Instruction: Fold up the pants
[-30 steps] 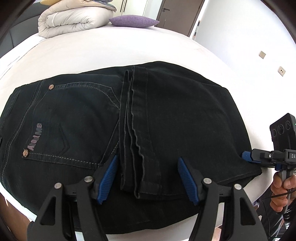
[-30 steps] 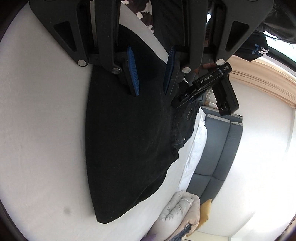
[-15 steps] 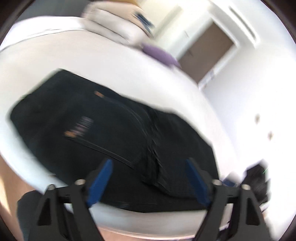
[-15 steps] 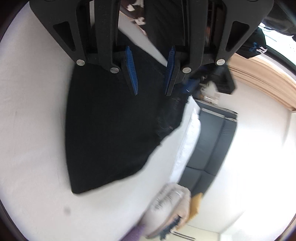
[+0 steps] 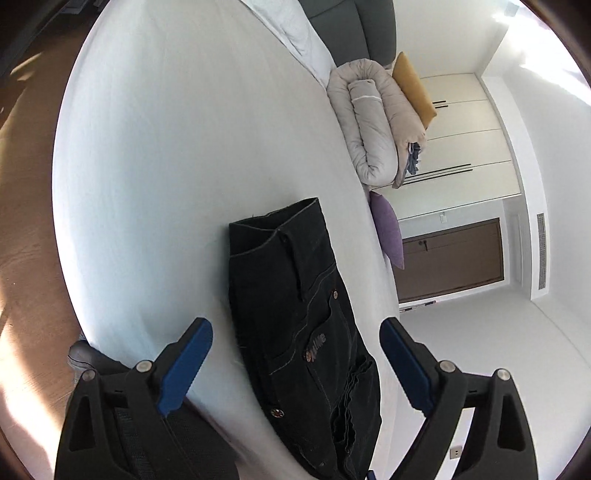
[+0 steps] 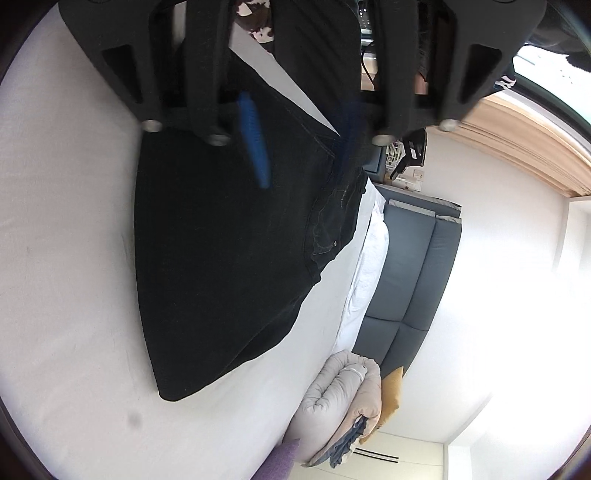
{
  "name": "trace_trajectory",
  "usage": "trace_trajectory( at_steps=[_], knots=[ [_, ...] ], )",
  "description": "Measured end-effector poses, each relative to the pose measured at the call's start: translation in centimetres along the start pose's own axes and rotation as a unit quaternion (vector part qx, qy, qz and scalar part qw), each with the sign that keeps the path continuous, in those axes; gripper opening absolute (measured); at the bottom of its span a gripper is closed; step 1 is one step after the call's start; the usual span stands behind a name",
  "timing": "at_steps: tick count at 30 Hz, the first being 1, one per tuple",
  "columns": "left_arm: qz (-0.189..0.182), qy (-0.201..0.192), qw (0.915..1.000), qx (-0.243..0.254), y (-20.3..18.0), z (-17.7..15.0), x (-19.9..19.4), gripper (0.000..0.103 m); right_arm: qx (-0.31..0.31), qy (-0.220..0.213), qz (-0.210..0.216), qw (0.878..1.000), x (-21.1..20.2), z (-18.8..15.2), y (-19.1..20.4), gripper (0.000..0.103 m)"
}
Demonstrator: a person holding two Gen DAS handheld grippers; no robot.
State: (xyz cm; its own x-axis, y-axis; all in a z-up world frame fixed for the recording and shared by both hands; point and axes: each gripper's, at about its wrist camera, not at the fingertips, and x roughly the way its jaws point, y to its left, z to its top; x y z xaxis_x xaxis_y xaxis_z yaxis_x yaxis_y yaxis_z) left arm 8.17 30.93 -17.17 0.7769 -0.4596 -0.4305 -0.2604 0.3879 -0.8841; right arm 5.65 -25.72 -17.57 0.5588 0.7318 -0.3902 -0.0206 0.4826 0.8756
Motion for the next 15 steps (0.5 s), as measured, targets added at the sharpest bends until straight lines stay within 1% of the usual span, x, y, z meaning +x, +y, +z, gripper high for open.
trace_trajectory(
  at_steps=[3,6,8,11,14,15],
  knots=[
    [-0.013,0.015,0.9998,-0.009,0.2,-0.2,1.3,0.093,0.009,-0.011,0.012,1.0,-0.3,0.0,0.0,0.065],
    [-0.018,0.028,0.9992,-0.024,0.3,-0.6,2.7,0.09,0.014,-0.013,0.016,1.0,-0.4,0.2,0.1,0.065],
    [-0.025,0.029,0.9986,-0.036,0.6,-0.6,3.0,0.089,0.019,-0.016,0.023,0.999,-0.4,0.2,0.2,0.064],
    [-0.03,0.032,0.9983,-0.038,0.3,-0.2,3.5,0.085,0.021,-0.015,0.03,0.999,-0.7,0.3,0.0,0.064],
    [-0.037,0.039,0.9971,-0.054,0.6,0.1,4.2,0.076,0.014,-0.009,0.027,0.999,-0.7,0.8,0.6,0.064],
    [-0.039,0.042,0.9965,-0.06,0.8,0.2,4.4,0.07,0.012,-0.007,0.025,1.0,-0.6,1.0,0.9,0.063]
  ],
)
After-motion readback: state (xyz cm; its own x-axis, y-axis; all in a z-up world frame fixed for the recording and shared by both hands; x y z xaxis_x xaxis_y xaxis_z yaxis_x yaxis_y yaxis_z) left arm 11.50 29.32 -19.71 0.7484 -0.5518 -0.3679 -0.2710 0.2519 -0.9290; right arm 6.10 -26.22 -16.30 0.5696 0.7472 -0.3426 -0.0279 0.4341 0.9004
